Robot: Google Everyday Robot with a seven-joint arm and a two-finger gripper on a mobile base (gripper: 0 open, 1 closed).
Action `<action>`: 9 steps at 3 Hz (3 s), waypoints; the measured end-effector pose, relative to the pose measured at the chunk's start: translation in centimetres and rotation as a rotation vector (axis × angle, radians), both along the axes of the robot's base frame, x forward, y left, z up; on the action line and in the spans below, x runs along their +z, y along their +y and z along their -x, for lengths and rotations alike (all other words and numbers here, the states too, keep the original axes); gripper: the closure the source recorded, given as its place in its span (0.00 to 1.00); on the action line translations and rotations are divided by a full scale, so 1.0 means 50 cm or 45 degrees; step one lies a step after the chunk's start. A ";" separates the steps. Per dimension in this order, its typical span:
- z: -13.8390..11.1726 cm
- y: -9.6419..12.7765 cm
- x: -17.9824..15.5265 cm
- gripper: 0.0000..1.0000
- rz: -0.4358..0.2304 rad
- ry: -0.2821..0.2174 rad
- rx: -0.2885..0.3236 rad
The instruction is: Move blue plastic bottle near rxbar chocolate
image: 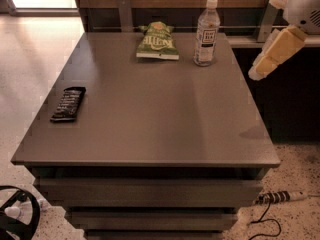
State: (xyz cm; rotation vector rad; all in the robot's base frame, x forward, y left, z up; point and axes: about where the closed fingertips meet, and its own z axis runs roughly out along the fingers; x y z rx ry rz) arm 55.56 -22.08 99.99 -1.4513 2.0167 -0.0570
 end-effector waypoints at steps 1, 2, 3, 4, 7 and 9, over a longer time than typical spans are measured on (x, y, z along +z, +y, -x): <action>-0.055 -0.007 -0.023 0.00 -0.174 -0.102 -0.021; -0.110 -0.031 -0.057 0.00 -0.391 -0.199 -0.084; -0.160 -0.058 -0.080 0.00 -0.589 -0.287 -0.135; -0.203 -0.069 -0.086 0.00 -0.718 -0.331 -0.161; -0.286 -0.056 -0.103 0.00 -0.810 -0.350 -0.192; -0.402 -0.019 -0.132 0.00 -0.968 -0.340 -0.197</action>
Offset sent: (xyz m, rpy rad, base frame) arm 0.0921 -0.0434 -0.0453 0.5403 -0.2667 -0.1458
